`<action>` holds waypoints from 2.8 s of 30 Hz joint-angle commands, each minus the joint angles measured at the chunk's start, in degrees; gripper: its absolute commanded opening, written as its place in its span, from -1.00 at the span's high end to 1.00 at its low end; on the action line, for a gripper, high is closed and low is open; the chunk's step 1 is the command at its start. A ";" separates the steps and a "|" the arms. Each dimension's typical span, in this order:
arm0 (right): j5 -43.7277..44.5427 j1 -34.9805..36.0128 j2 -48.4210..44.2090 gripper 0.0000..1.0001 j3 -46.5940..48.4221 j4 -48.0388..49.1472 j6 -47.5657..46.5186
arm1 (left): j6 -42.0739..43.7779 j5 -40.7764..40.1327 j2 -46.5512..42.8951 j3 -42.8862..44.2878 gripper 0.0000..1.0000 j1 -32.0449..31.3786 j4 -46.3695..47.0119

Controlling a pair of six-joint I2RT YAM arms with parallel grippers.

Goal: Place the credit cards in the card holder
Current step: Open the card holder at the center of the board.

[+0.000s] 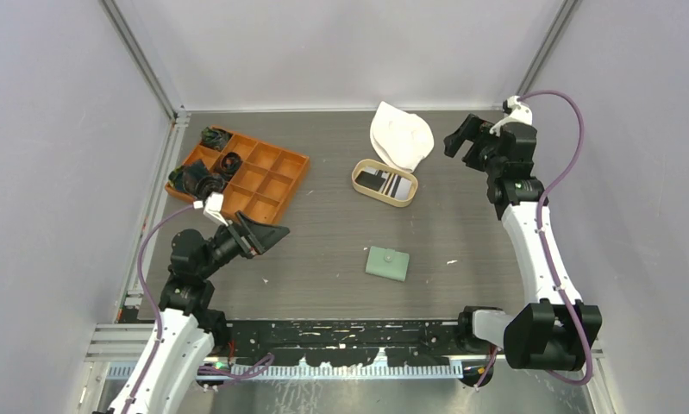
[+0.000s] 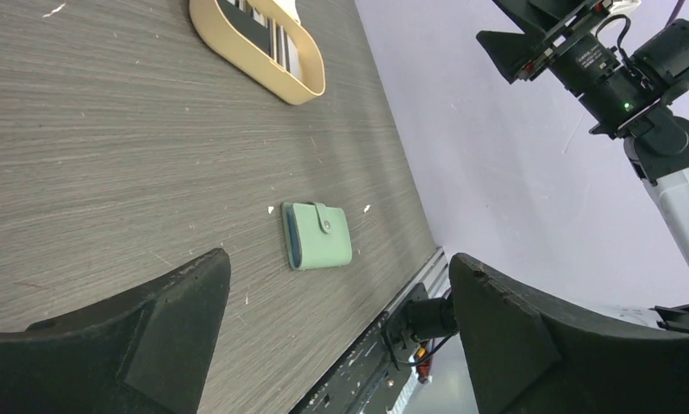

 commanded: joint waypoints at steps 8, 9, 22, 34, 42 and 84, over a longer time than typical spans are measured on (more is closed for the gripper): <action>-53.79 0.26 2.57 -0.99 -5.32 -0.45 -17.68 | -0.98 2.35 0.05 -2.49 -0.80 -0.54 7.27; -55.28 0.51 4.00 -0.99 -4.63 -3.17 -19.17 | -0.60 1.73 -0.30 -2.59 -0.79 -1.34 7.14; -46.04 7.70 3.31 -0.99 -7.04 -18.97 -49.20 | 8.65 -26.21 11.84 -2.99 -0.75 -36.60 18.18; -40.21 8.19 6.76 -0.94 -5.28 -31.54 -64.89 | 4.80 -29.39 31.18 -5.77 -0.72 -44.07 39.21; -34.20 14.11 10.81 -0.67 -4.11 -34.03 -68.48 | 4.10 -30.16 41.04 -5.76 -0.67 -46.32 47.32; -30.77 33.32 19.73 0.15 -1.40 -27.99 -56.17 | 12.47 -36.64 38.64 -3.84 -0.29 -46.46 30.71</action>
